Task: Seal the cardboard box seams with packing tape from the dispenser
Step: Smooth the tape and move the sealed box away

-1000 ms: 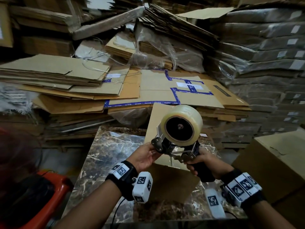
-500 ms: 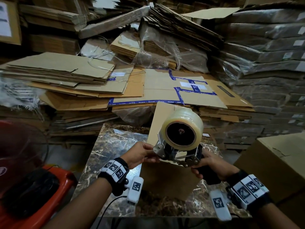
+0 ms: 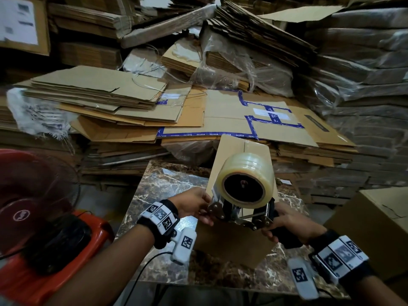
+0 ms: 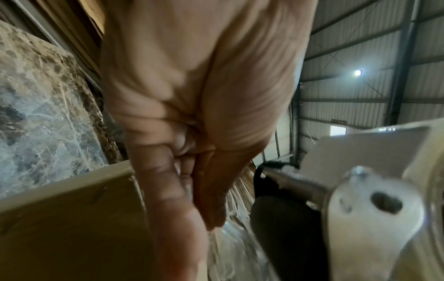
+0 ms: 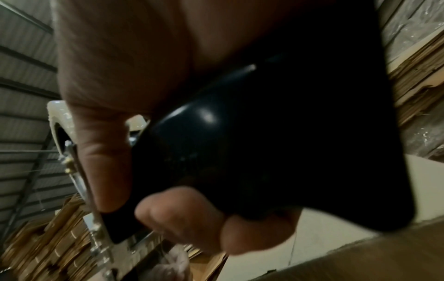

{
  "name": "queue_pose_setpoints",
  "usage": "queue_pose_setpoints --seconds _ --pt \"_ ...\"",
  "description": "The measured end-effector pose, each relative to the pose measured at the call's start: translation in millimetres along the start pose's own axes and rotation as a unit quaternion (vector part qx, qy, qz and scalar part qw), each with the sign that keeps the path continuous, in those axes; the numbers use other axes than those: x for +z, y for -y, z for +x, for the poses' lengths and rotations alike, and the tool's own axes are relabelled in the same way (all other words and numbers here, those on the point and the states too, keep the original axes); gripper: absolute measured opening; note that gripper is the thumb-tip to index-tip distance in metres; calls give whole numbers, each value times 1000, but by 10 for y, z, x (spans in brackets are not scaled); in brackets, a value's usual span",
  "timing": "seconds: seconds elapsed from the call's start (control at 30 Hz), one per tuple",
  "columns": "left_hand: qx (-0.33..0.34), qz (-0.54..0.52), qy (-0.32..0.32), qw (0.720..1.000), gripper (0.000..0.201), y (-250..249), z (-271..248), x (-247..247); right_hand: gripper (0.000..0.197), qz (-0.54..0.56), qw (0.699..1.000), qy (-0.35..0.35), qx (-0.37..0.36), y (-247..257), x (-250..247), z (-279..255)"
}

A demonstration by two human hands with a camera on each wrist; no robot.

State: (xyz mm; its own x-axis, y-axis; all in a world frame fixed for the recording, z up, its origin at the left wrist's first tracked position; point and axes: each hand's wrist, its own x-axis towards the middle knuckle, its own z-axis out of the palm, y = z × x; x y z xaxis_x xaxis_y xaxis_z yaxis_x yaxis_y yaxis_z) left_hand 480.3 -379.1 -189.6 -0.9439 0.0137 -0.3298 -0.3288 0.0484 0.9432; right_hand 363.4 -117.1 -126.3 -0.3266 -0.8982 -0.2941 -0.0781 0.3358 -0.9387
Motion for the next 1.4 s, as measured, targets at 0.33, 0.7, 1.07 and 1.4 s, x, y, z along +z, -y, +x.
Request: queue_pose_setpoints --seconds 0.33,0.7,1.07,1.4 --pt "-50 -28 -58 997 13 298 -86 -730 34 -92 994 -52 39 -41 -270 -48" --pt "-77 -63 -91 991 9 582 186 -746 7 -186 975 -96 73 -163 -192 177" --pt "-49 -103 -154 981 15 867 356 -294 14 -285 950 -86 99 -172 -323 286" --pt "34 8 -511 859 12 908 329 169 15 -216 970 -25 112 -324 -527 375"
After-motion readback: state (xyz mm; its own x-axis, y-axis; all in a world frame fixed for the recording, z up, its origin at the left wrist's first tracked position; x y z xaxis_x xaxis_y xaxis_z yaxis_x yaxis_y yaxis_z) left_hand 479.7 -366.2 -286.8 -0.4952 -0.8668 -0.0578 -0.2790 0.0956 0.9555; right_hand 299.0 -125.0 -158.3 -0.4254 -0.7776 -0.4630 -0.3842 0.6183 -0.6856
